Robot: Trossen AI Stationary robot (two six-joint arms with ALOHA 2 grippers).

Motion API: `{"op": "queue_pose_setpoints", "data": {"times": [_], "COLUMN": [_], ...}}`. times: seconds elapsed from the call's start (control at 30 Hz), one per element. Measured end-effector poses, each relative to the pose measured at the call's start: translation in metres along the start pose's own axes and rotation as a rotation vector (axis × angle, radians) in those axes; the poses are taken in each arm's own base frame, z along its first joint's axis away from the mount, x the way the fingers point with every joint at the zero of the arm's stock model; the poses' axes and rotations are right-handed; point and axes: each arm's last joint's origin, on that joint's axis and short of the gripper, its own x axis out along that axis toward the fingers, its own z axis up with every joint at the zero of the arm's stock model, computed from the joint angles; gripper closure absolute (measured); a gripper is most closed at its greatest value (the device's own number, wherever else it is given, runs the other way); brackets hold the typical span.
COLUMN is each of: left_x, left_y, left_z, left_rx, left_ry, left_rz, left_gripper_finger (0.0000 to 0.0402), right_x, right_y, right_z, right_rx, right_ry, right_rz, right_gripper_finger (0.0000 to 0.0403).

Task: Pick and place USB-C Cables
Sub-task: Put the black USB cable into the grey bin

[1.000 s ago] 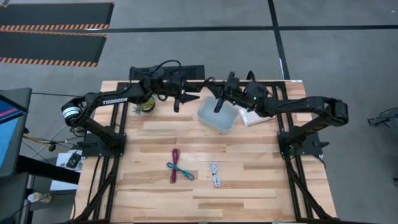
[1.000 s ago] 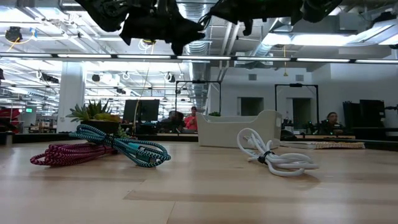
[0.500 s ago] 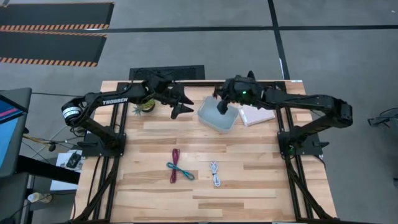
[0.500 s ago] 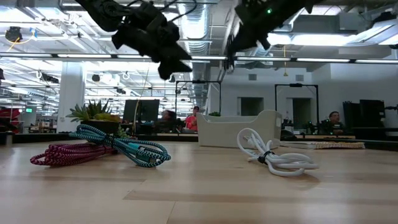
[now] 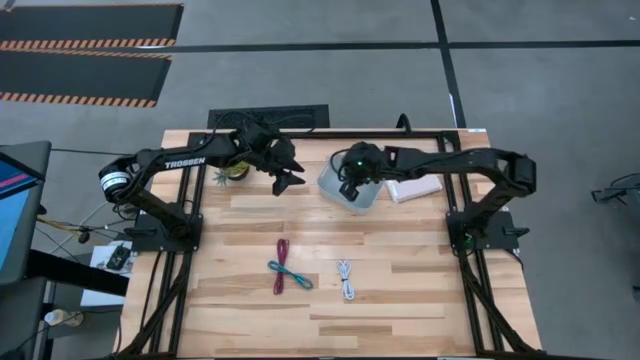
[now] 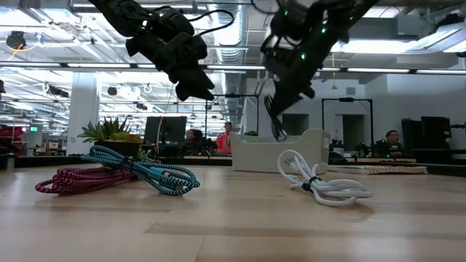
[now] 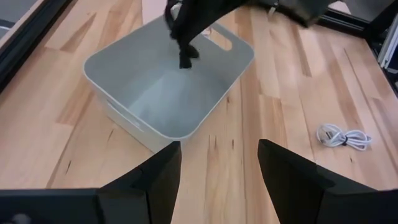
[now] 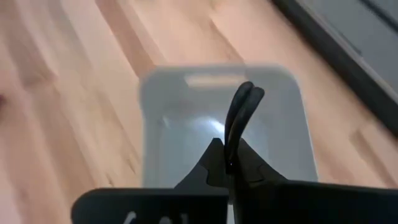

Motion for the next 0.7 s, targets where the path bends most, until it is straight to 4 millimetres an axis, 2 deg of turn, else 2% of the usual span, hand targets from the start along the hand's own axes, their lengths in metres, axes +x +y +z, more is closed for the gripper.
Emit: {"op": "queue_pose_setpoints", "data": {"times": [0.13,0.57,0.7], "left_x": [0.000,0.000,0.000], "left_y": [0.000,0.001,0.002], "left_z": [0.000,-0.002,-0.004], "left_rx": [0.010,0.016,0.018], "left_ry": [0.004,0.026,0.048], "left_rz": [0.006,0.052,0.078], "left_gripper_finger": [0.0200,0.0200,0.0200], "right_x": [0.015,0.054,0.062], "right_y": [0.000,0.008,0.010], "right_z": [-0.004,0.010,0.012], "right_rx": [0.002,-0.131,-0.148], "right_ry": [0.106,0.421,0.461], "right_rz": [-0.011,-0.092,-0.097], "right_gripper_finger": [0.0399,0.0398,0.0398]}}
